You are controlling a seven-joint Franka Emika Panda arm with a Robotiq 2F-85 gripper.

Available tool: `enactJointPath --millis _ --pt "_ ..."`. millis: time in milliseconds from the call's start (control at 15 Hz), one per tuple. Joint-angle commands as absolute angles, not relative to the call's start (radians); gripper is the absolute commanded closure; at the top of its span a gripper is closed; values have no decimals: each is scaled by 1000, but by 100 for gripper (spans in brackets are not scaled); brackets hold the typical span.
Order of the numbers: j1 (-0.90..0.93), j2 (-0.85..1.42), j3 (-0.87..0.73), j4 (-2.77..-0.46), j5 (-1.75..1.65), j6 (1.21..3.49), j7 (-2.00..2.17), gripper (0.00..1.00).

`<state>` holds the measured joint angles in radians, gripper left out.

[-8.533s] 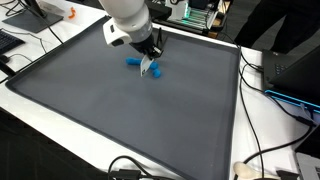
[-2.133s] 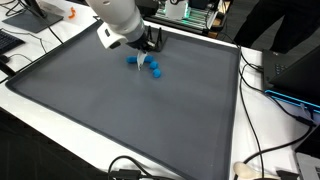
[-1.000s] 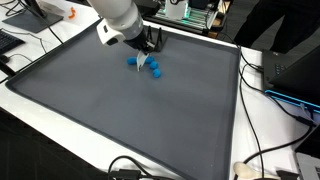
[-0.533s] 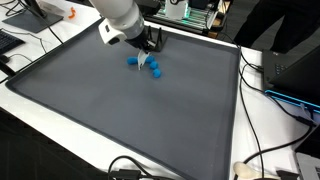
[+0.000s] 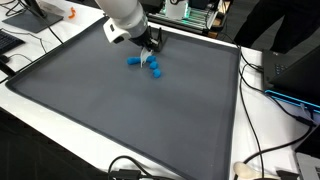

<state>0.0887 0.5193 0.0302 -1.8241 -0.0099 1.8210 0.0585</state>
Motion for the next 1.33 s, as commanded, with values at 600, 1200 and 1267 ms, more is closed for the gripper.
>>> enactJointPath --millis 600,1200,1267 --pt "112 450 44 -1831 -35 1778 74 99" --pt "116 456 34 -1759 -123 1762 63 99" --pt "115 461 34 -1750 -131 1758 60 99"
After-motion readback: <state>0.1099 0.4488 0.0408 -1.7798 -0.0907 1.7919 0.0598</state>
